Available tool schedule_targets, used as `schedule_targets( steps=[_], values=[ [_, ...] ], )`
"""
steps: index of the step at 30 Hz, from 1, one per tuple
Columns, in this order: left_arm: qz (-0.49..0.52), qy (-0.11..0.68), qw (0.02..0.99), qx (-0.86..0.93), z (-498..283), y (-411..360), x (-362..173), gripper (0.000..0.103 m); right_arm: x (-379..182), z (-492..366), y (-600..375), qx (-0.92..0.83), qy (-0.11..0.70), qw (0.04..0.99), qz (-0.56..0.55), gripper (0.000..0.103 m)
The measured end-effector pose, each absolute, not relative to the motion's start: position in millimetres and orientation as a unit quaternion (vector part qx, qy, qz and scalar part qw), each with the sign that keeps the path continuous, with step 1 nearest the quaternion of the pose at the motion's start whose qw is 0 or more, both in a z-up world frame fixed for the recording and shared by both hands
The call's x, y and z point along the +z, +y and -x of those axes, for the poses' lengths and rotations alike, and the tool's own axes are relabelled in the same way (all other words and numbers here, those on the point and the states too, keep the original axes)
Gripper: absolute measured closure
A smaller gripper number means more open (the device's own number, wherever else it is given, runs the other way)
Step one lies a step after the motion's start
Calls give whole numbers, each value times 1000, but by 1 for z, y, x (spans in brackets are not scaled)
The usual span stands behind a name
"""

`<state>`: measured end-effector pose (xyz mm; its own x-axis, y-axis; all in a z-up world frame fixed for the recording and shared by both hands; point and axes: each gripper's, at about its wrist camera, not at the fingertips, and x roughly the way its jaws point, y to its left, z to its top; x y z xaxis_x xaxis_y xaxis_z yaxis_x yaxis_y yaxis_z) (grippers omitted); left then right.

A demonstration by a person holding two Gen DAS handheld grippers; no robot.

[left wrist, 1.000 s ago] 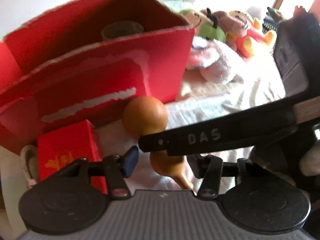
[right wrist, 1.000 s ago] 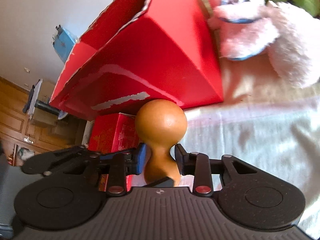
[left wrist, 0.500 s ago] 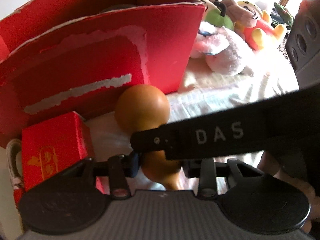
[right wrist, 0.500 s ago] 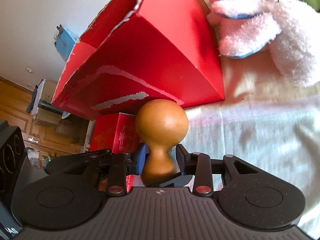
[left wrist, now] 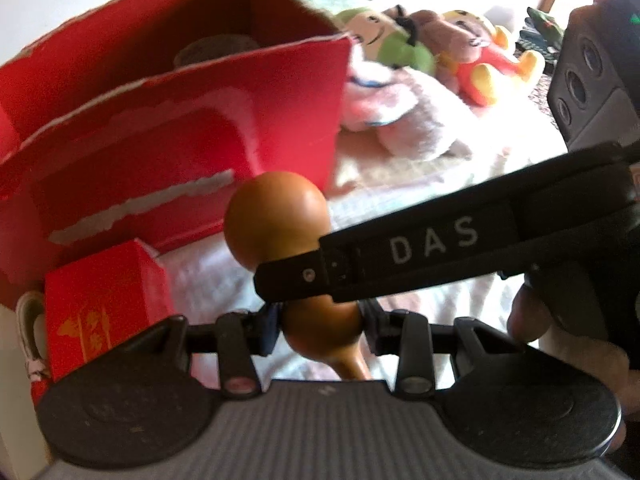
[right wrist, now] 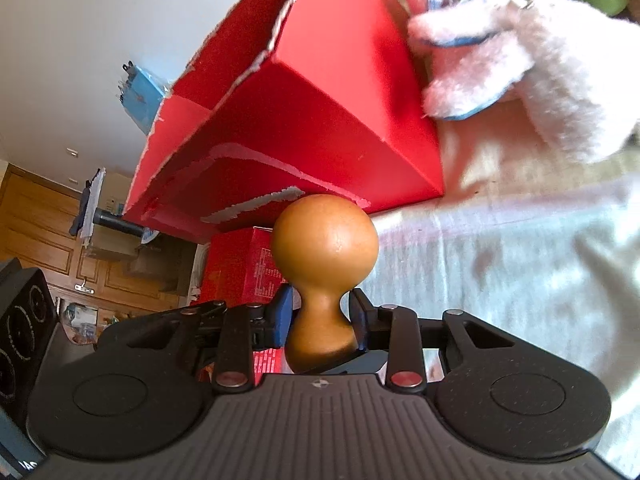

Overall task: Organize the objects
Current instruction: 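Lift the gourd with the right gripper and carry it over the red box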

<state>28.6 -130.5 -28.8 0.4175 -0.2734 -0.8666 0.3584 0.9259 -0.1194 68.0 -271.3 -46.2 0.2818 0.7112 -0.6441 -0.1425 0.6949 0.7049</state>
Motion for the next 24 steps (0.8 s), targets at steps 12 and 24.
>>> schedule_targets(
  steps=[12, 24],
  values=[
    [-64, 453, 851, -258, -15, -158, 11, 65, -10, -46, -296, 265, 465, 800, -271, 69],
    [-84, 375, 875, -293, -30, -159, 60, 65, 35, -50, -307, 263, 380, 849, -255, 69]
  ],
)
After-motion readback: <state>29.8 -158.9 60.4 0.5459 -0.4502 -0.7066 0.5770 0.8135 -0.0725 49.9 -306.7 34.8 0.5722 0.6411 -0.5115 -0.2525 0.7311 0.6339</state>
